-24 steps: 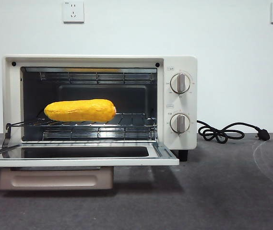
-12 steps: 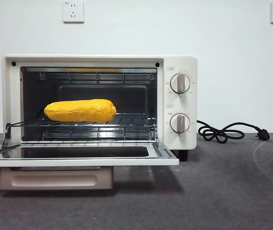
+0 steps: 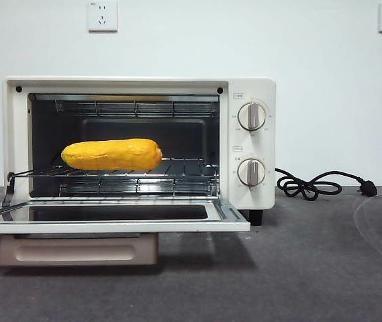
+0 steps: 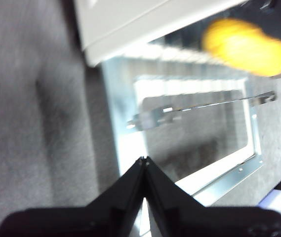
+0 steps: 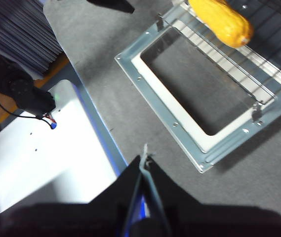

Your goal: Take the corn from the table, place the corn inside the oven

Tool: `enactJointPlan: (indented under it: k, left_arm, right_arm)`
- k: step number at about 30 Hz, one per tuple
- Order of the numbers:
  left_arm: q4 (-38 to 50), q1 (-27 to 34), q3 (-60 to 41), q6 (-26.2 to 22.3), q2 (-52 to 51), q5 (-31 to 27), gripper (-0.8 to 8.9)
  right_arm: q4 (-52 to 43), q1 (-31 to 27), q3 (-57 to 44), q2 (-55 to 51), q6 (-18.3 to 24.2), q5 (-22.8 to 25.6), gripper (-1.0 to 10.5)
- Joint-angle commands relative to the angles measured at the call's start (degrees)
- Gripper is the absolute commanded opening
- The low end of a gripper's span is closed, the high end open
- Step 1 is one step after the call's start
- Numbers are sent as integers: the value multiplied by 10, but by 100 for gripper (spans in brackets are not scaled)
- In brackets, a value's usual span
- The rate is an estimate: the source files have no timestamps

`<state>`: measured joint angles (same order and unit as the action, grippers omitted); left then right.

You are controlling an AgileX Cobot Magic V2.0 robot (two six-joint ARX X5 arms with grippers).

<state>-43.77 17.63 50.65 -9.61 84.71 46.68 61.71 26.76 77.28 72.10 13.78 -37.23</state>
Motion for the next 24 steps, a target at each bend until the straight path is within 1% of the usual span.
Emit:
enactJointPlan:
  k: [1, 6, 14, 24]
  left_arm:
    - [3, 0, -5, -12, 32, 2, -8]
    - [1, -2, -5, -12, 91, -7, -8]
    - [6, -19, -5, -10, 145, -59, -8]
    - [25, -78, -5, -9, 158, -62, -9]
  right_arm:
    - [-4, -12, 0, 18, 23, -7, -12]
    - [-7, -25, 0, 41, 30, -8, -12]
    - [-21, -25, 0, 49, 32, -8, -12]
    - [-27, -25, 0, 49, 32, -7, -12]
